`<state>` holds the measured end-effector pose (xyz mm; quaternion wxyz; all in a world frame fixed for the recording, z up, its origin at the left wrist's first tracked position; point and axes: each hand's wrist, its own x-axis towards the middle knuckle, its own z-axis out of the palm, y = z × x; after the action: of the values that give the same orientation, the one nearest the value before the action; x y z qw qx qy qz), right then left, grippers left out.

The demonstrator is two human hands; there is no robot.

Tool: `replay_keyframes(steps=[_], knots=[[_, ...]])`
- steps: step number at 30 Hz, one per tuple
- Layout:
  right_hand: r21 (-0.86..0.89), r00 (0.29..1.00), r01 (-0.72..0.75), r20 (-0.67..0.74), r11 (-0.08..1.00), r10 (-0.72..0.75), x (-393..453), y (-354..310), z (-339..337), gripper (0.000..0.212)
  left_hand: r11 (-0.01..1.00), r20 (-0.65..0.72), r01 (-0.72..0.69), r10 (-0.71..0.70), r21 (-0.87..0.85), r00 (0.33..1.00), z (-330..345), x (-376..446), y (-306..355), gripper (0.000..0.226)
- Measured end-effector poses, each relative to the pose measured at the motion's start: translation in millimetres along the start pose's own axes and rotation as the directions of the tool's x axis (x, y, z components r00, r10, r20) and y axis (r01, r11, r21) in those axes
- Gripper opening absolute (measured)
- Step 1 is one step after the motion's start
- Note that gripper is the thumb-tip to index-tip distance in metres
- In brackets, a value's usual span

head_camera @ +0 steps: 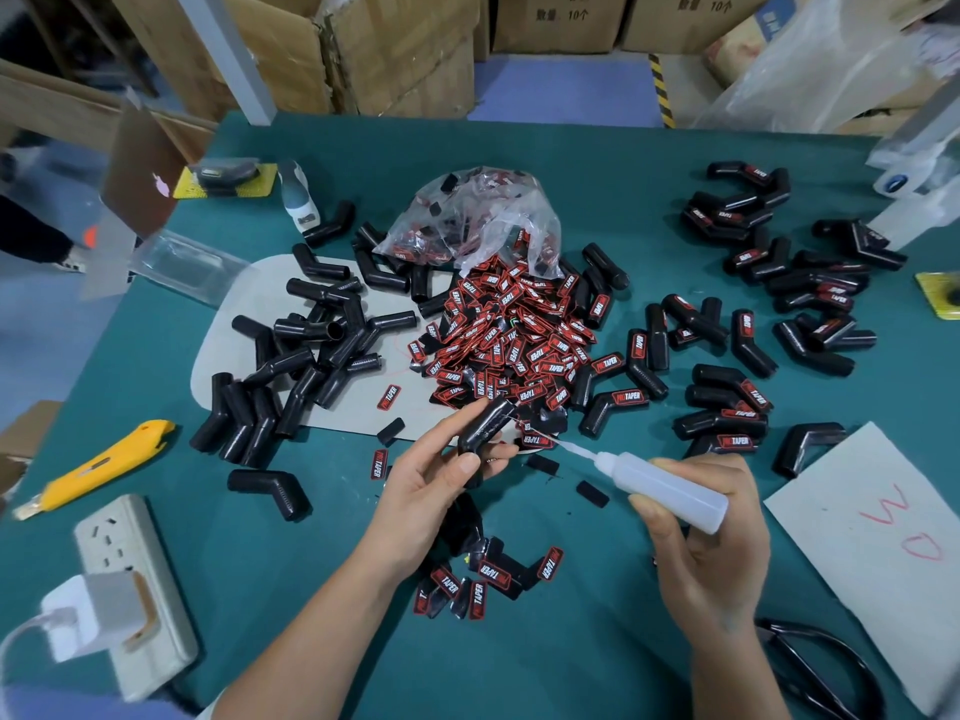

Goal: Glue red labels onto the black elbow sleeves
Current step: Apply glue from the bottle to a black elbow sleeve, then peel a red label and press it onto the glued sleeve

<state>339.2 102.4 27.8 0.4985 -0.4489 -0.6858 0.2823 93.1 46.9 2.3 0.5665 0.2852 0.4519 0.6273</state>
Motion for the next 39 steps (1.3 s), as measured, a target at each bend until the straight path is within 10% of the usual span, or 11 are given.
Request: replay_keyframes(steps=[10, 17, 26, 34, 39], knots=[[0.087, 0.999, -0.034, 0.000, 0.996, 0.034, 2, -3, -1, 0.034, 0.993, 0.008, 0.034, -0.033, -0.114, 0.999, 0, 2, 3, 0.054], [0.336, 0.945, -0.279, -0.070, 0.899, 0.319, 11, 4, -1, 0.029, 0.986, -0.006, 0.061, -0.062, -0.156, 0.998, -5, 4, 1, 0.045], [-0.165, 0.917, -0.348, 0.146, 0.923, 0.372, 16, 28, 11, 0.044, 0.995, -0.019, 0.030, -0.032, -0.096, 0.999, -7, 4, 0, 0.045], [-0.281, 0.895, -0.402, 0.079, 0.871, 0.438, 22, 31, 15, 0.046, 0.995, -0.117, 0.009, 0.002, 0.100, 0.993, -5, 3, -2, 0.037], [-0.208, 0.978, -0.192, -0.117, 0.959, 0.171, 15, 27, 9, 0.043, 0.978, -0.136, -0.018, 0.047, 0.207, 0.990, -8, 2, 0, 0.029]])
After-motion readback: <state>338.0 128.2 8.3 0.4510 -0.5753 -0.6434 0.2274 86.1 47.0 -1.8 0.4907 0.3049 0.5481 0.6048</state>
